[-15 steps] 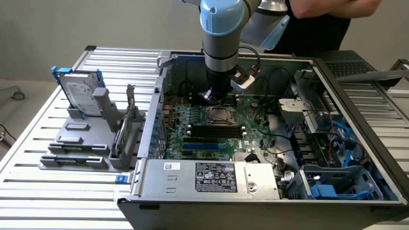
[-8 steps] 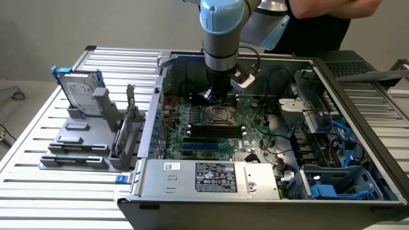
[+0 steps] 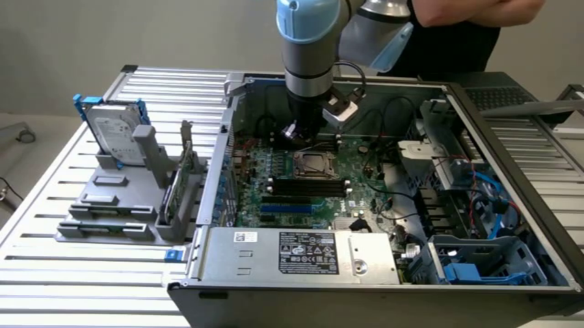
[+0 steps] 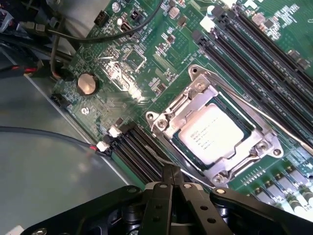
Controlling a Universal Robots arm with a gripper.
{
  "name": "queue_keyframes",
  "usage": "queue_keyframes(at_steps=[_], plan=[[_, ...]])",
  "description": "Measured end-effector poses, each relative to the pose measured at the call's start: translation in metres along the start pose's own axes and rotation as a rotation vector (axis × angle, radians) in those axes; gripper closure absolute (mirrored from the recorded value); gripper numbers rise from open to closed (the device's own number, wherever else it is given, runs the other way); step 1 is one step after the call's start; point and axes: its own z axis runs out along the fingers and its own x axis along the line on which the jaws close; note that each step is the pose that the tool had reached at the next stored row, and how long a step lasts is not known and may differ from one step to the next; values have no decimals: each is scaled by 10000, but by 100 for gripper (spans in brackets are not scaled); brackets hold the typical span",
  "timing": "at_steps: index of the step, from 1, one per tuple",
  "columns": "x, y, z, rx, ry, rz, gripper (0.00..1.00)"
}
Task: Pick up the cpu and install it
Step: 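Install the first cpu locking lever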
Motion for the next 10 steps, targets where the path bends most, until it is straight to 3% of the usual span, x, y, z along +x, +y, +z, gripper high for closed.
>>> queue_keyframes(at_steps=[6,10], plan=[[-113,-111,-28,-10,11,-3,89],[-161,-159,-36,-86,50,-28,89]])
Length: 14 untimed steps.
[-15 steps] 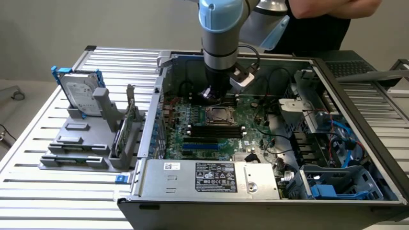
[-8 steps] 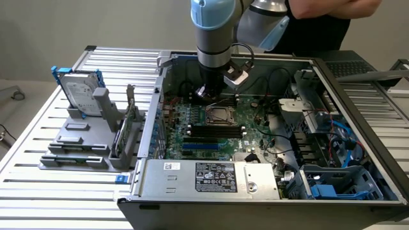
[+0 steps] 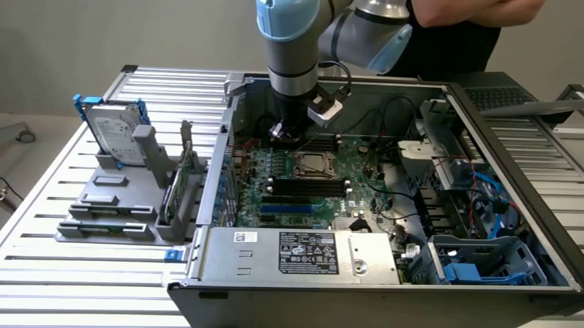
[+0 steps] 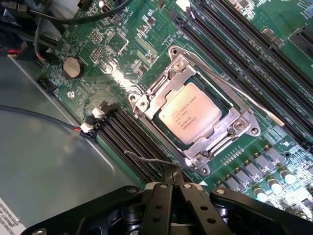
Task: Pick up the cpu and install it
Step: 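Install the first cpu locking lever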
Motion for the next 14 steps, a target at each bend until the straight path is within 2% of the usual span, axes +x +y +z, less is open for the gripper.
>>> queue_keyframes(at_steps=[3,5,7,10,14], plan=[[-15,-16,-2,-118,-11,-31,89],[-20,-21,-1,-248,-30,-66,89],[-22,-24,6,-370,6,-103,89],[-21,-36,17,-444,75,-128,89],[-15,-67,29,-481,116,-141,89]])
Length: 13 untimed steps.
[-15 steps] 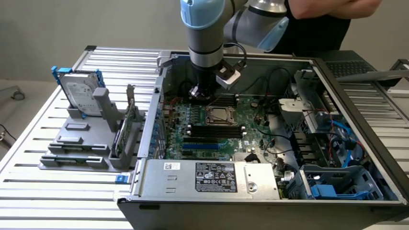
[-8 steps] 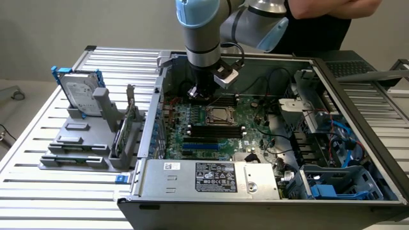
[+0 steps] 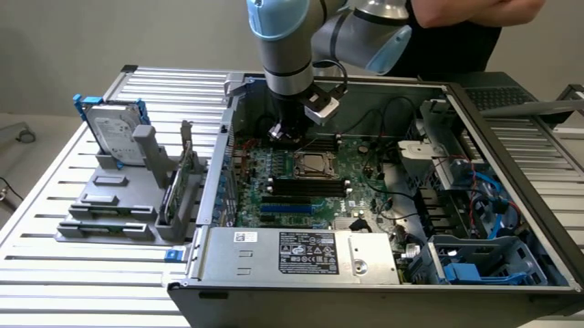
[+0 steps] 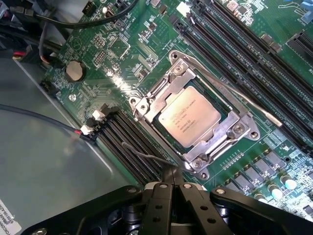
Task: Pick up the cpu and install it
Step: 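Install the first cpu locking lever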
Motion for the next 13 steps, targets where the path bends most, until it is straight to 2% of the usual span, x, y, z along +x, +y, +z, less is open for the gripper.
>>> queue_keyframes(at_steps=[4,11,13], plan=[[-15,-21,9,-30,30,-12,89],[-26,-33,46,-157,159,-78,89],[-26,-33,49,-172,160,-85,89]])
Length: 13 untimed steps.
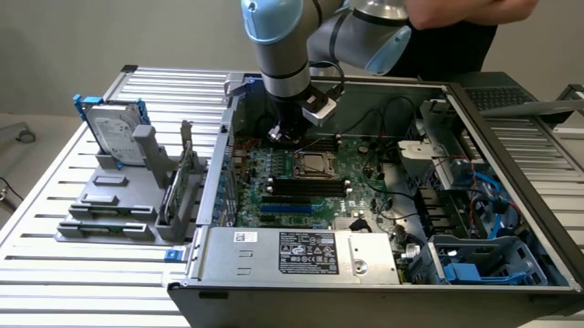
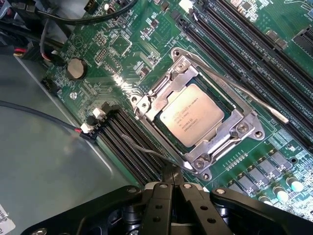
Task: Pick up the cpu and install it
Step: 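Install the first cpu locking lever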
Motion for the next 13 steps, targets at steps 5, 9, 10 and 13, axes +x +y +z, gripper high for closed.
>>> queue_keyframes(at_steps=[5,9,10,13], plan=[[0,-1,0,-93,-93,-25,89],[2,-4,1,-138,-140,-39,89],[3,-4,1,-138,-142,-39,89],[4,-6,2,-134,-147,-37,89]])
